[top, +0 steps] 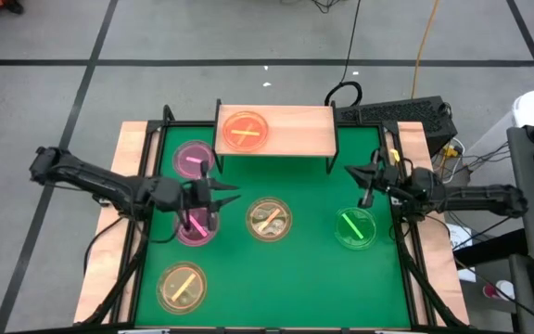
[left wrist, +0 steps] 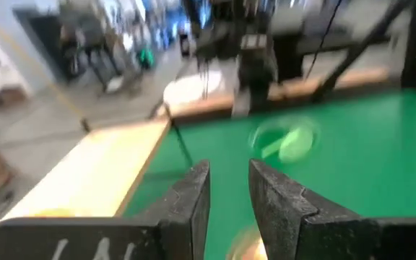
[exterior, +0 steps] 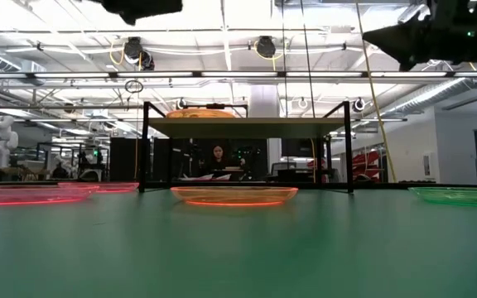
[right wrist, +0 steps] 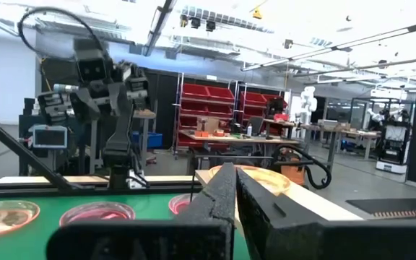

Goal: Place and stack plates onto a shelf
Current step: Stack the bottom orange plate on the orange plate on the shelf

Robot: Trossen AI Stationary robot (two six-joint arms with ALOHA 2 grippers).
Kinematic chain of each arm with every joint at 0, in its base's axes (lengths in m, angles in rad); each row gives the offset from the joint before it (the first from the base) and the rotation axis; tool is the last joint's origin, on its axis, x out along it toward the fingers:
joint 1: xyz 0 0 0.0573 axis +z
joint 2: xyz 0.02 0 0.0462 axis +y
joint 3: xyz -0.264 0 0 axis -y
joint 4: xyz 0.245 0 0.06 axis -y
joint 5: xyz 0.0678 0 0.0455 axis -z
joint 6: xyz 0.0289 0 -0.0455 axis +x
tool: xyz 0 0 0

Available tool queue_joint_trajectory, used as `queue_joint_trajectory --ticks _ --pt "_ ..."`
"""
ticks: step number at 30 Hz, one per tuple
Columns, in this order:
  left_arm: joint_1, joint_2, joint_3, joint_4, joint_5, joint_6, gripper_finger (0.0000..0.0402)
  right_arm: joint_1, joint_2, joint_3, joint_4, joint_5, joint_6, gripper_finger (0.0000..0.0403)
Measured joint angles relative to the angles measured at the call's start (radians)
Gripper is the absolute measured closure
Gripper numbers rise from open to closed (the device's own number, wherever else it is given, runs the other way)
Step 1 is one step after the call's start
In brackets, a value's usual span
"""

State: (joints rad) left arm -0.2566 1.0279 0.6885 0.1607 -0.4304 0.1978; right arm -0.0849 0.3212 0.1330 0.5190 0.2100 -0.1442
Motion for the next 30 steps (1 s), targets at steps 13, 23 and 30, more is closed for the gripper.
queue_joint_trajectory --ticks 13,23,30 --pt "-0.232 -0.001 0.227 -0.780 -0.032 -0.442 0.0298 0.000 -0.082 -0.079 -0.001 0.000 -0.015 0.0403" --pt "-0.429 0.089 0.105 -0.905 0.128 -0.818 0.0298 0.000 -0.082 -0.081 -0.011 0.001 -0.025 0.0403" --pt "-0.523 0.223 0.064 -0.882 0.263 -0.935 0.0298 0.000 -0.082 -0.081 -0.035 0.002 -0.005 0.0403"
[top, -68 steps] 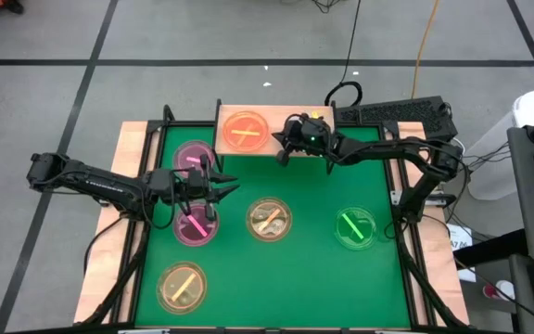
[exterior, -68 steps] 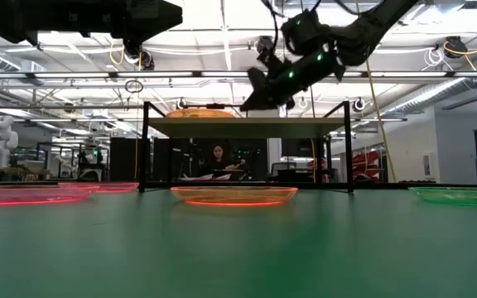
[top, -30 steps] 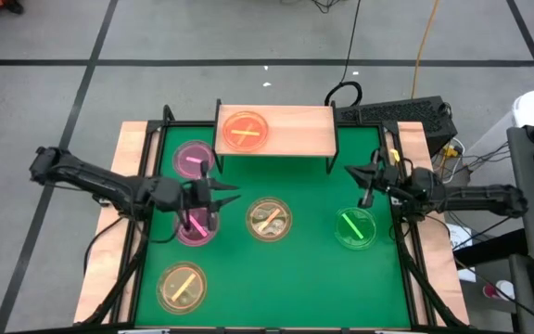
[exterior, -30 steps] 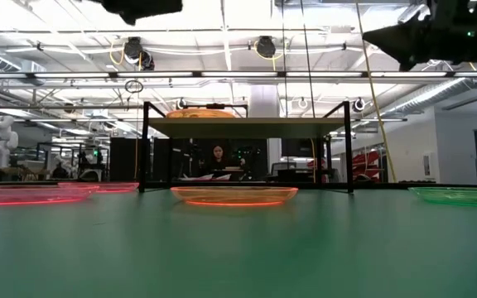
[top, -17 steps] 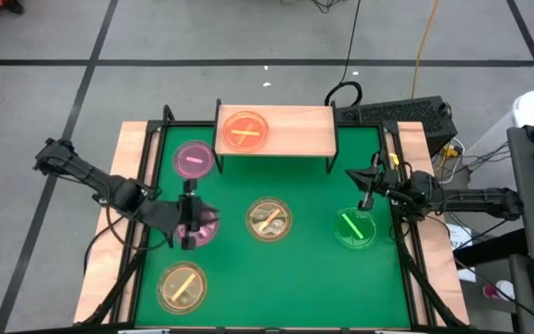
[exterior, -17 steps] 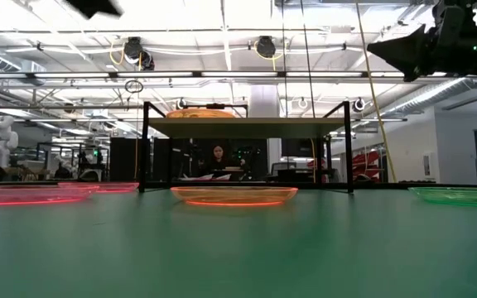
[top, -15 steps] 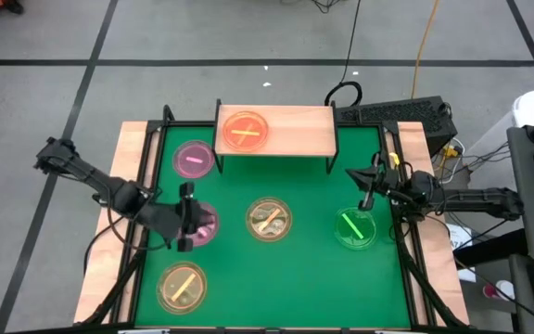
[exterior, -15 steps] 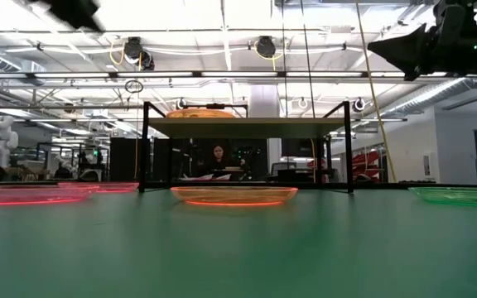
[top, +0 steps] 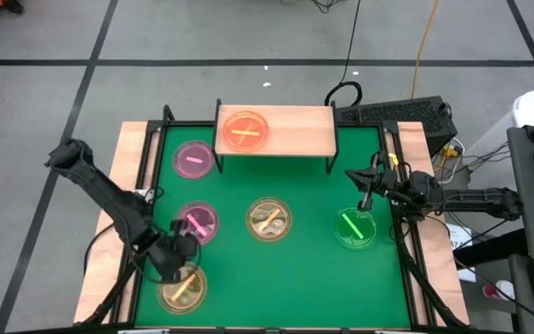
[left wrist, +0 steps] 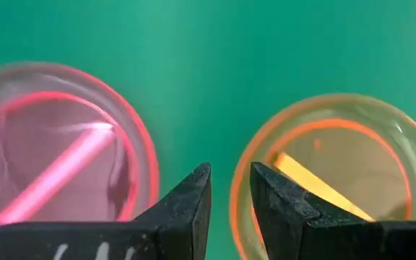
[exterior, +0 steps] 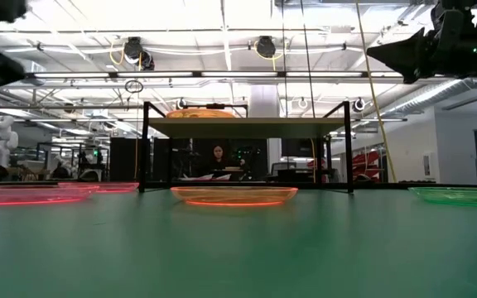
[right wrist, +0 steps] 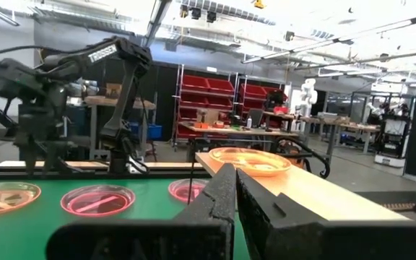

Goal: Place and stack plates onto a shelf
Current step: Stack the bottom orange plate on the orange plate on the shelf

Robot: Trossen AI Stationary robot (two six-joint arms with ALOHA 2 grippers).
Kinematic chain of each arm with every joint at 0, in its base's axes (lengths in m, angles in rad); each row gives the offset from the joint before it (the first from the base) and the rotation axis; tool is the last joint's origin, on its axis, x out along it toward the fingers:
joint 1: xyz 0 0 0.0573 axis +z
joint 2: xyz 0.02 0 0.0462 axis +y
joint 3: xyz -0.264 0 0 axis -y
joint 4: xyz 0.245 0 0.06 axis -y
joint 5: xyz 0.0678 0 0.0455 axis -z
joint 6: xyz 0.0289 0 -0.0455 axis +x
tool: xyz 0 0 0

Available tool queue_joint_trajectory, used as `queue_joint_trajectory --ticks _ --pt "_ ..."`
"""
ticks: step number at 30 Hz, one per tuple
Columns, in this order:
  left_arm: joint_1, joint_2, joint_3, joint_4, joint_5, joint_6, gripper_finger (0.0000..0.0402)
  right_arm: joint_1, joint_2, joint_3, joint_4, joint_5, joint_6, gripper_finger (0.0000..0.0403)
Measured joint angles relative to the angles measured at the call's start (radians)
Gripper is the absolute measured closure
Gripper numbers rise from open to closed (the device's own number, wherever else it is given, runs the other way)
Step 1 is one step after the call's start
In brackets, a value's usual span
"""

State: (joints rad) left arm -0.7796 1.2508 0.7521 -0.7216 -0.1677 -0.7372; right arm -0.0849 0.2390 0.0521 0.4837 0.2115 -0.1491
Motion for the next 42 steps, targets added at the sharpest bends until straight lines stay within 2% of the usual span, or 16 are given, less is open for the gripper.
queue_joint_trajectory --ticks 8,14,20,23,31,35,42 --pt "-0.065 0.092 0.000 0.137 0.017 0.022 0.0298 0.000 0.000 0.000 -0.006 -0.002 0.033 0.0403" --pt "-0.067 0.127 0.000 0.138 0.005 0.026 0.0298 0.000 0.000 -0.001 -0.006 -0.003 0.060 0.0403" --pt "-0.067 0.131 0.000 0.141 -0.072 0.007 0.0298 0.000 0.000 -0.001 -0.012 -0.006 0.108 0.0403" --pt "-0.066 0.131 0.000 0.140 -0.076 0.001 0.0298 0.000 0.000 -0.001 -0.016 -0.006 0.112 0.0403" --pt "-0.066 0.130 -0.046 0.117 -0.003 -0.008 0.0298 0.000 0.000 -0.001 -0.018 -0.007 0.142 0.0403" --pt "-0.066 0.130 -0.104 0.175 0.036 -0.053 0.0298 0.000 0.000 -0.001 -0.019 -0.007 0.142 0.0403" --pt "-0.066 0.130 -0.171 0.281 0.038 -0.064 0.0298 0.000 0.001 -0.001 -0.025 -0.007 0.142 0.0403"
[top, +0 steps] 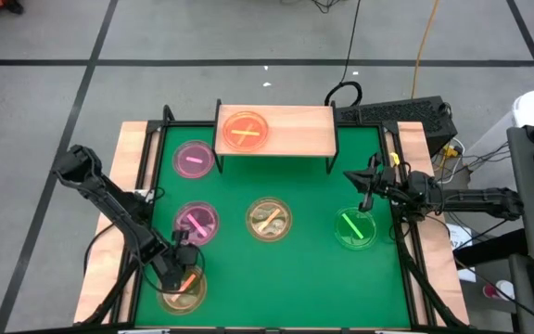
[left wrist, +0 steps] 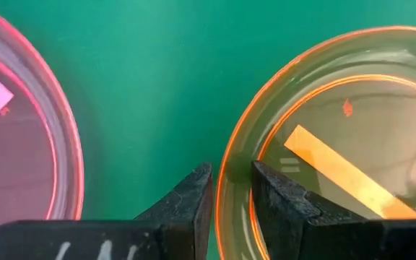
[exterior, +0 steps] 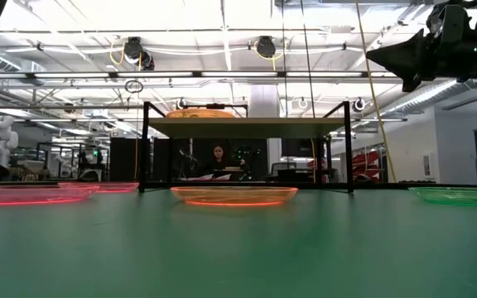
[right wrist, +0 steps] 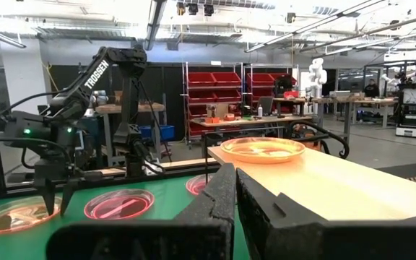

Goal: Place and stack plates onto a shelf
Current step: Stack the bottom orange plate on the orange plate on the shelf

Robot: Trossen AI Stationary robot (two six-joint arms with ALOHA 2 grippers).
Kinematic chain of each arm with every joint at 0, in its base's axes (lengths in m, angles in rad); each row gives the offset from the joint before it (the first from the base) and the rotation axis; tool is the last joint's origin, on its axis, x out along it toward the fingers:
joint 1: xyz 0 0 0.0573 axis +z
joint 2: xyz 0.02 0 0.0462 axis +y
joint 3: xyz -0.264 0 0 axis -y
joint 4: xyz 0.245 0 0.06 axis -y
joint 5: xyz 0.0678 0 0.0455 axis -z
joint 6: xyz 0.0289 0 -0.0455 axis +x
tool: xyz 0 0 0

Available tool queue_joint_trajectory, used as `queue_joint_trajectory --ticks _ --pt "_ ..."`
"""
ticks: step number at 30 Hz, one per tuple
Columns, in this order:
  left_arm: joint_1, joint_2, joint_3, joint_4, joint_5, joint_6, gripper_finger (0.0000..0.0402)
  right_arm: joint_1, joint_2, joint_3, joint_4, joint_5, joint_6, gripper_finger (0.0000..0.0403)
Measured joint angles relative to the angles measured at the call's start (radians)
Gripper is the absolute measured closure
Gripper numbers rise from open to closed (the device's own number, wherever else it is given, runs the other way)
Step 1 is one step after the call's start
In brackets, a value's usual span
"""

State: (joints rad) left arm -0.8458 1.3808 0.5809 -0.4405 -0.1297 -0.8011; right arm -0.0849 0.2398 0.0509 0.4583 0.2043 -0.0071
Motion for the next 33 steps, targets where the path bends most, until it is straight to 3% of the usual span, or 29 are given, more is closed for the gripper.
queue_joint_trajectory --ticks 5,13,24,33 --pt "0.000 -0.004 -0.026 0.010 0.014 -0.019 0.0309 0.000 0.000 0.000 -0.006 0.000 0.000 0.0403" --pt "0.010 -0.039 -0.030 0.054 0.049 0.011 0.0392 0.000 0.000 0.000 -0.030 0.001 0.004 0.0403" --pt "0.102 -0.184 -0.032 0.119 -0.040 -0.018 0.0397 0.000 0.000 0.000 -0.029 0.001 0.004 0.0403" --pt "0.259 -0.371 -0.031 0.155 -0.155 0.044 0.0397 0.000 0.000 0.000 -0.029 0.002 0.004 0.0403"
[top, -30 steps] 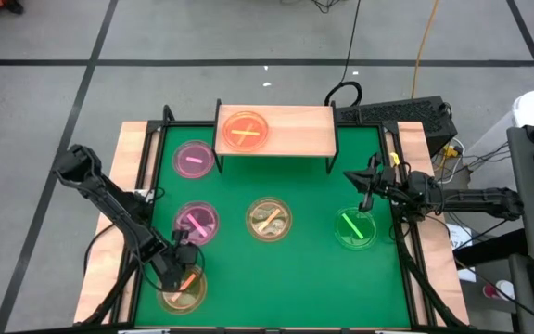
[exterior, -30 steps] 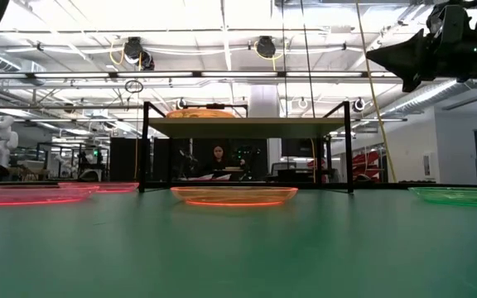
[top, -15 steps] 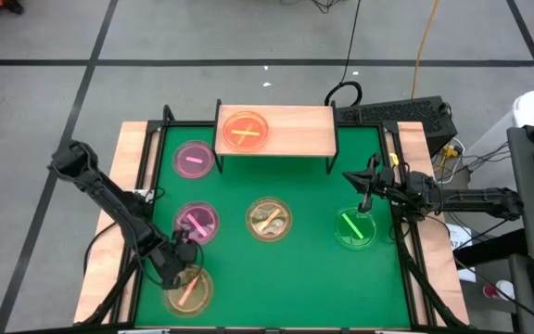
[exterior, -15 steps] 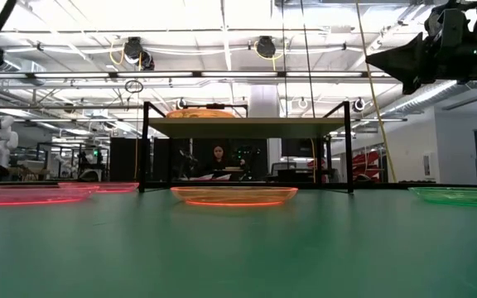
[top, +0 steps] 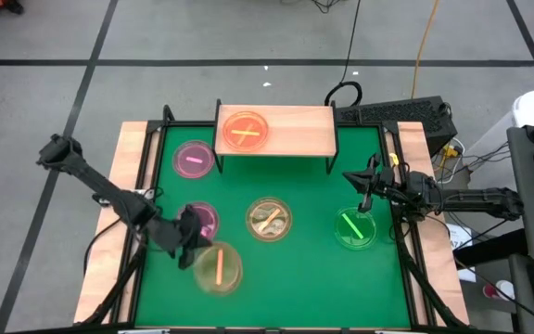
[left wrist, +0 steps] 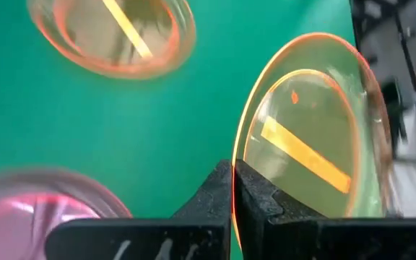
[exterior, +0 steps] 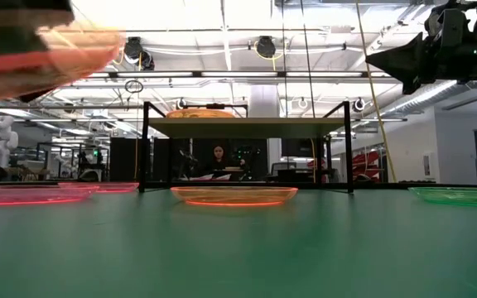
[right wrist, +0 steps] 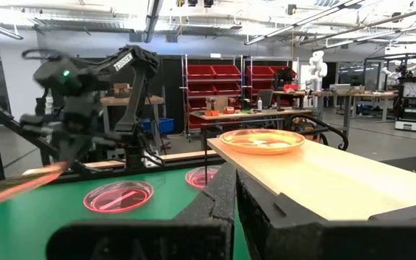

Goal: Place and stack plates onto a shelf
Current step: Stack the bottom orange plate on the orange plate on the shelf

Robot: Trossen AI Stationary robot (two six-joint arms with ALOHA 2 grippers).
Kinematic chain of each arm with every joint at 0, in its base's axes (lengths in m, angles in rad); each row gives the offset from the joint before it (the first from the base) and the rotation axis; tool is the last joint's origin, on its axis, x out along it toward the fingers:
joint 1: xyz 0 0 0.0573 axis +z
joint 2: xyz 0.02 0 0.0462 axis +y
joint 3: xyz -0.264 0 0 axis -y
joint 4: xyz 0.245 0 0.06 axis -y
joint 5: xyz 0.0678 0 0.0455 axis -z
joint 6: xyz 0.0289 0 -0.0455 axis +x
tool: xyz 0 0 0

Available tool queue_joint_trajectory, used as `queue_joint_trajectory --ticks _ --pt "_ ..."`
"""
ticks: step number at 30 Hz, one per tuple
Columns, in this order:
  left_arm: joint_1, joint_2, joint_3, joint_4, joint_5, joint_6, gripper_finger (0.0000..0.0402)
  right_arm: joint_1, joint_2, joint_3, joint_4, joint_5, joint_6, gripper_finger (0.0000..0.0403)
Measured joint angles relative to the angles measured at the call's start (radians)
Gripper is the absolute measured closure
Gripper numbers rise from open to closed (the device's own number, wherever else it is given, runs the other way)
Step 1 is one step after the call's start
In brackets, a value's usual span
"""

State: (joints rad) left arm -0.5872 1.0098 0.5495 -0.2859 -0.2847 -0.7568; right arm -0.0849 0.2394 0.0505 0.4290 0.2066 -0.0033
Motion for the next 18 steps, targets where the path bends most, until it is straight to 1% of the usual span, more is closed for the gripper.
queue_joint_trajectory --ticks 7,12,18 --pt "0.189 -0.127 0.000 0.010 -0.108 0.215 0.0398 0.000 0.000 0.000 0.000 0.001 0.000 0.0403" --pt "0.349 -0.182 0.001 0.071 -0.120 0.373 0.0398 0.000 0.000 0.000 0.000 0.001 0.000 0.0403" --pt "0.509 -0.194 0.002 0.223 -0.120 0.591 0.0398 0.000 0.000 0.000 0.000 0.001 0.000 0.0403"
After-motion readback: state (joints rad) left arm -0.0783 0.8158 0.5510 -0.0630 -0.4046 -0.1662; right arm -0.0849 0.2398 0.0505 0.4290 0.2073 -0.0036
